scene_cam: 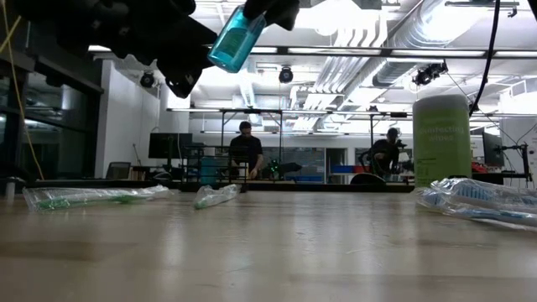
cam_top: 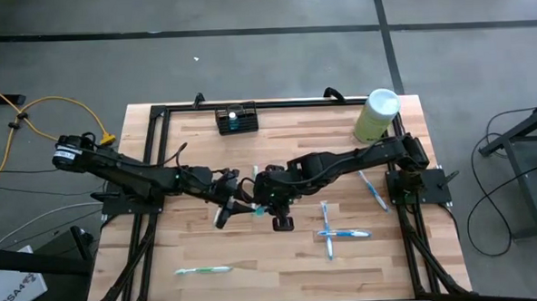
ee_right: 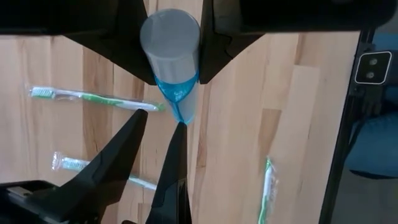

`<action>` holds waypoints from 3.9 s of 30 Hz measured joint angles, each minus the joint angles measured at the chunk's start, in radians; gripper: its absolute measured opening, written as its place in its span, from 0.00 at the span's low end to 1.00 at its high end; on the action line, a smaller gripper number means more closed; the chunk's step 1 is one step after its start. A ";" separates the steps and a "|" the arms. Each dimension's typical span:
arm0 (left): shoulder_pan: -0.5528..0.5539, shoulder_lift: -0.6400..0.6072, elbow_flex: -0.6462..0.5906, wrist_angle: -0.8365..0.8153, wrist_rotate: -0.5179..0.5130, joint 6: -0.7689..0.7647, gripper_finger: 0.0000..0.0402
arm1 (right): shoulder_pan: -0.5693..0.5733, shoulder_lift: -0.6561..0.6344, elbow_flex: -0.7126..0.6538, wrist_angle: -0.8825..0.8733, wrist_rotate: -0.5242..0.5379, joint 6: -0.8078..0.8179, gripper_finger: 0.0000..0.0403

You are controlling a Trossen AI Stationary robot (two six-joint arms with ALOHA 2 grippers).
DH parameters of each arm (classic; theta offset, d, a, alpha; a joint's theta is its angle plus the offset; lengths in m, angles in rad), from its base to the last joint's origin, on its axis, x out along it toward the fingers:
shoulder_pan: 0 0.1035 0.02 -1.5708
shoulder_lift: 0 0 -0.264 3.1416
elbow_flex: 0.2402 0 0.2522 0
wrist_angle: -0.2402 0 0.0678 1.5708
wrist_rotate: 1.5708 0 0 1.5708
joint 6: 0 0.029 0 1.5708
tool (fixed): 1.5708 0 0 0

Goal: Pick & Place toothbrushing station
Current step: Put the blue mouthwash bottle into the wire organizer

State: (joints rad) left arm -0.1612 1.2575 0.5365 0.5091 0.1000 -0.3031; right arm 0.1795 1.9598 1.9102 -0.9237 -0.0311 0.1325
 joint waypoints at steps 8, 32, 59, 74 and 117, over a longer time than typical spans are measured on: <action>-0.021 0.000 0.000 0.034 0.004 0.018 0.33 | 0.000 0.000 0.000 0.025 0.008 -0.001 0.23; -0.021 -0.003 0.000 0.041 0.034 0.015 0.33 | 0.002 0.000 0.002 0.055 0.006 -0.006 0.23; -0.021 -0.003 -0.001 0.014 0.028 0.022 0.14 | 0.002 0.000 0.002 0.067 0.007 -0.010 0.25; -0.020 -0.006 -0.002 0.099 -0.030 0.125 0.13 | 0.002 0.000 0.002 0.107 0.115 -0.057 0.41; 0.044 -0.315 -0.002 0.117 -0.022 0.352 0.13 | -0.036 -0.134 0.003 0.391 0.158 -0.236 0.41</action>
State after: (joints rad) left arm -0.1174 0.9428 0.5350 0.6261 0.0776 0.0490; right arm 0.1436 1.8259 1.9129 -0.5327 0.1266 -0.1032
